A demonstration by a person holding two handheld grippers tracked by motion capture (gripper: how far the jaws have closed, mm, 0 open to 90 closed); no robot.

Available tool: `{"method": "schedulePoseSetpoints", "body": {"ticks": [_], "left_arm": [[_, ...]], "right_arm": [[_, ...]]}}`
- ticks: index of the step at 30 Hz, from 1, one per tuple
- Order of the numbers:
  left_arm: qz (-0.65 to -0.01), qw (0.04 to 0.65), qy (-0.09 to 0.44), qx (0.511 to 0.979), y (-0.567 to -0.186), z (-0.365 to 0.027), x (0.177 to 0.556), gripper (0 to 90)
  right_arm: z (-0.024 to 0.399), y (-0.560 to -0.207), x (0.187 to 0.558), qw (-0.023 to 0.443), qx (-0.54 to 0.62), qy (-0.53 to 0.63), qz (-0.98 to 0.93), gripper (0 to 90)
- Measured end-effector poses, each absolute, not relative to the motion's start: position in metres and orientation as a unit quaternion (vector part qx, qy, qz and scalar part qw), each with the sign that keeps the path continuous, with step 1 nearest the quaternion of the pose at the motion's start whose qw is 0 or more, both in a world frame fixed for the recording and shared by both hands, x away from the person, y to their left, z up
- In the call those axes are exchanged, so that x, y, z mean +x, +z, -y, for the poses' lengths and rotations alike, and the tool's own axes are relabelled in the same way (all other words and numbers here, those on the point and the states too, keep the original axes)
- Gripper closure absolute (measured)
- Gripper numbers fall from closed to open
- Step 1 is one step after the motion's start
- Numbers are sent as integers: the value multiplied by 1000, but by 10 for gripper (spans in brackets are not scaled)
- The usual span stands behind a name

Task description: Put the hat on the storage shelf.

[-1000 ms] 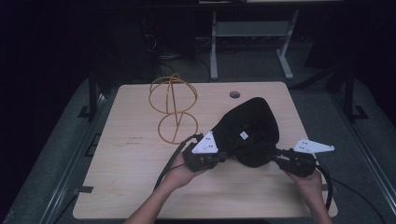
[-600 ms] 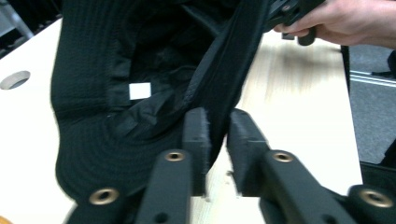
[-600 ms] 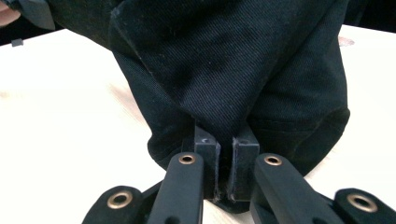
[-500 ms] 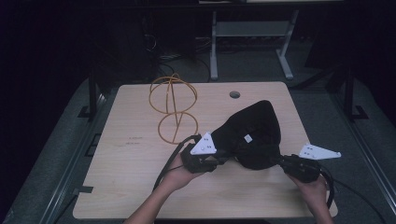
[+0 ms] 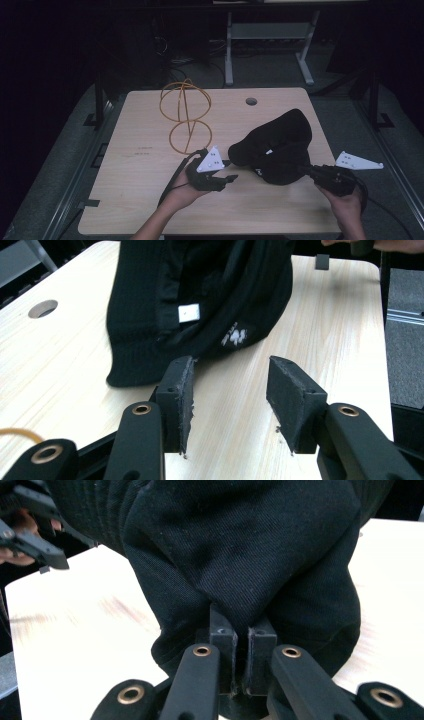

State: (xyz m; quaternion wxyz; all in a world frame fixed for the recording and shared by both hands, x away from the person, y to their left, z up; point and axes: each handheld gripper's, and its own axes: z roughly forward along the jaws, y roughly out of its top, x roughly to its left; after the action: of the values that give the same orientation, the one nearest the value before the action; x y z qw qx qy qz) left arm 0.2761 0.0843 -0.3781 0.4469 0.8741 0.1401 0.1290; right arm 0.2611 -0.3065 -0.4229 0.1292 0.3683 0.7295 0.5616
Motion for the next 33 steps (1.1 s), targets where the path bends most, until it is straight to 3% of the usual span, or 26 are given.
{"method": "schedulePoseSetpoints", "body": {"ticks": [10, 23, 33], "left_arm": [[-163, 445, 131, 871, -390, -115, 271, 517], [-197, 449, 129, 862, -405, -145, 266, 502], [-217, 447, 129, 858, -421, -162, 264, 477]], "right_arm": [[304, -394, 265, 147, 364, 554, -734, 854], [299, -368, 278, 128, 375, 565, -724, 857], [288, -343, 286, 141, 366, 552, -736, 858]]}}
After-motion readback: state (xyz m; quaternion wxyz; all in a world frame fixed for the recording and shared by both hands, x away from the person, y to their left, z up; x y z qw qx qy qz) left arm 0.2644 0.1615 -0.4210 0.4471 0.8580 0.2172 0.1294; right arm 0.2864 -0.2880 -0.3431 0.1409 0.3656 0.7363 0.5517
